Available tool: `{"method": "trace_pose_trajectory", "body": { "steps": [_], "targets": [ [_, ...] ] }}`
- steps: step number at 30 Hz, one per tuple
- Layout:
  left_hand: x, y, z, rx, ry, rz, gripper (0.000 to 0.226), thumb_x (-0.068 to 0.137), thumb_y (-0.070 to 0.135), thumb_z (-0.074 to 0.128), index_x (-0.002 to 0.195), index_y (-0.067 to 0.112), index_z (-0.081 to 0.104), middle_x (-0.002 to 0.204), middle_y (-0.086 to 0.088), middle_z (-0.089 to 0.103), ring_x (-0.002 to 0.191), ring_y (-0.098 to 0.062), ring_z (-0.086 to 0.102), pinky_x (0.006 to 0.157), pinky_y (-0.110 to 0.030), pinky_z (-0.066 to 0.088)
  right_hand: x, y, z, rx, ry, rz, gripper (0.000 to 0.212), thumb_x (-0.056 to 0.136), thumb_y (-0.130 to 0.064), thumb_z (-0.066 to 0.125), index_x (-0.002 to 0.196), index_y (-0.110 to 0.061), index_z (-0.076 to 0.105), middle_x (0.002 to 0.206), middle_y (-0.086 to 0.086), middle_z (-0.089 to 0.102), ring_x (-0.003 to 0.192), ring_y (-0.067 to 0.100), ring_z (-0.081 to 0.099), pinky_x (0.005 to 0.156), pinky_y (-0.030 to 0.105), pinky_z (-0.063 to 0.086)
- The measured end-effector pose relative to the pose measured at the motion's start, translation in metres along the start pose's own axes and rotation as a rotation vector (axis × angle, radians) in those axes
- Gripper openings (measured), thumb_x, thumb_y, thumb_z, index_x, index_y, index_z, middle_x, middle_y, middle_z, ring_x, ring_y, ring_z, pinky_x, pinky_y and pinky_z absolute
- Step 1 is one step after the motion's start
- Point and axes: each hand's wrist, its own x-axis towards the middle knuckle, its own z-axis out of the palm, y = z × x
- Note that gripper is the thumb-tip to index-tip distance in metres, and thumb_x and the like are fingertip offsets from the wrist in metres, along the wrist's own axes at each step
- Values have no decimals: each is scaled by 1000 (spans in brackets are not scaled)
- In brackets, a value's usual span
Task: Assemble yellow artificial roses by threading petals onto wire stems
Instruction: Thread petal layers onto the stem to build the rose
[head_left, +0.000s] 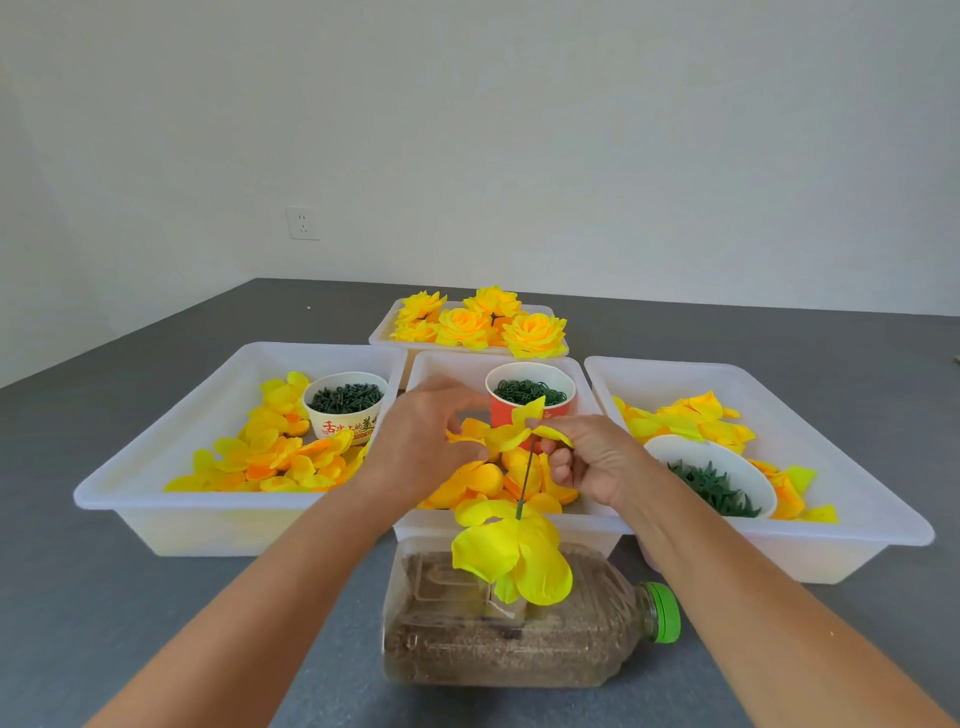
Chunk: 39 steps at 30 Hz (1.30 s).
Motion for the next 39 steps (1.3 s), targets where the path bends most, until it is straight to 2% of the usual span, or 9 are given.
{"method": "trace_pose_trajectory", "body": {
  "steps": [5,9,16,21,27,29,32,35,39],
  "targets": [
    [7,1,16,-69,-47,101,6,82,10,69,84,6,73,72,-3,64,63,-9,53,64,-24,46,-1,1,0,2,-37,54,23,84,-6,62,63,-6,53,38,1,49,27,3,37,31,11,30],
    [4,3,17,-529,-68,-148,22,91,5,56,74,16,65,55,6,60,50,-1,54,53,-15,47,-2,1,-1,18,-111,60,15,85,-13,63,73,-7,57,41,-1,48,28,2,37,30,11,29],
    [6,5,20,-737,97,-275,28,85,3,63,58,5,55,44,6,53,45,-6,41,47,-16,36,-5,-3,-5,176,-265,-104,33,74,-43,65,87,-13,60,53,3,56,38,11,47,37,18,41],
    [8,4,21,-891,116,-397,32,86,5,60,56,6,50,48,-3,49,48,-13,40,50,-22,35,-7,-2,-11,250,-468,-277,42,70,-17,65,111,-17,59,70,3,63,61,14,62,57,28,54],
    [5,-2,24,-672,-72,-311,35,90,7,57,56,12,53,44,9,49,45,-1,45,47,-12,36,-6,7,-5,-173,-246,-511,33,66,-30,73,98,-21,73,103,8,70,101,24,62,90,40,49],
    [5,-3,24,-628,-73,-270,31,88,6,60,58,16,59,44,12,52,46,2,45,48,-12,36,-7,10,-3,-254,-224,-565,10,75,-19,72,83,-22,76,87,2,74,88,15,66,84,32,52],
    [3,-7,25,-379,106,-165,17,78,3,70,65,13,67,54,4,60,50,-4,50,50,-20,40,-7,12,-1,-385,-195,-645,14,77,-10,73,69,-21,72,66,-8,70,67,0,61,66,15,49],
    [1,-5,27,-66,218,-19,8,73,0,71,68,6,70,65,-11,66,58,-24,56,57,-36,47,-8,13,5,-429,-259,-658,16,74,-3,74,69,-16,66,61,-9,67,60,1,60,60,15,50],
    [-2,-3,30,177,325,144,14,67,-2,66,56,3,60,53,-12,57,50,-30,52,45,-36,44,-9,13,7,-374,-343,-640,19,79,4,67,78,-15,68,63,-9,69,59,1,61,59,16,52]
  ]
}}
